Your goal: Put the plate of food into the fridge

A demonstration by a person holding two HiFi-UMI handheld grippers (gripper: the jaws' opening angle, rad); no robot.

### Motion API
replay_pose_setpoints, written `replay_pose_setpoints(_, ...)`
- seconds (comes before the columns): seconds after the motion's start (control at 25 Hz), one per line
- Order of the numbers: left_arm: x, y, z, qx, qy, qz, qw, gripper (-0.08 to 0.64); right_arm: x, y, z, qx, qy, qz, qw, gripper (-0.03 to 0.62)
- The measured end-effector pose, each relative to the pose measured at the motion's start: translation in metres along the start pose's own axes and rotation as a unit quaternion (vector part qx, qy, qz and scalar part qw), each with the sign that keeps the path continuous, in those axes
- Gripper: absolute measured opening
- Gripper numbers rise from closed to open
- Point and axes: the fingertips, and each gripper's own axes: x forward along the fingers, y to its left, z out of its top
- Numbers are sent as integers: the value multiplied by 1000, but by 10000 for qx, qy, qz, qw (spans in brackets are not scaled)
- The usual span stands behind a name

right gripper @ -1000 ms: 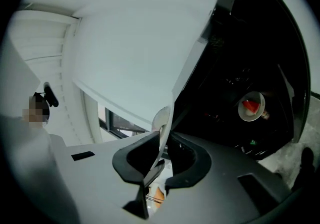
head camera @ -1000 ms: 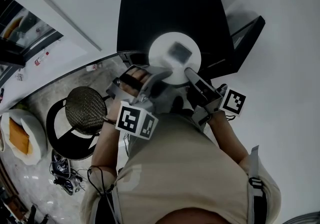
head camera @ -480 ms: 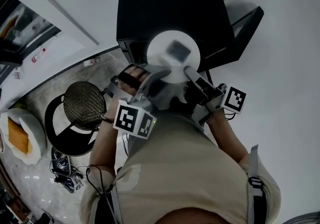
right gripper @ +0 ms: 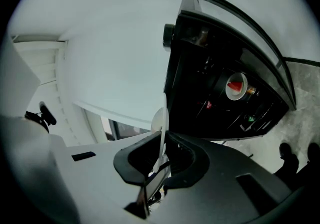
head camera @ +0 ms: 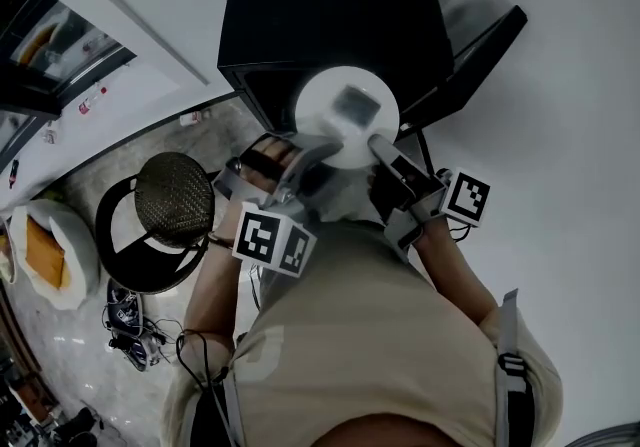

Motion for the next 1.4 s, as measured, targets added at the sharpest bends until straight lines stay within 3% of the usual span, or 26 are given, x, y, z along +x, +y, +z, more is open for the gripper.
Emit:
replay_pose_setpoints(0.44,18,-26,25,-75,338,-18,9994,110,-34,-20,5,221,93,-11,9997,36)
replay_pose_setpoints(0.72,17,-35,31,-440,521,-102,9976,143,-50,-25,5,314,36,-73,9995,31)
replay_pose_setpoints(0.88,14,-40,37,-446,585,-87,9973,149,-59,-27,2,436,59,-93,9990,29)
replay_pose_setpoints(1.4,-6,-50,25,-825,989,39,9917,160,-67,-37,-10,533,255,-371,9976,28)
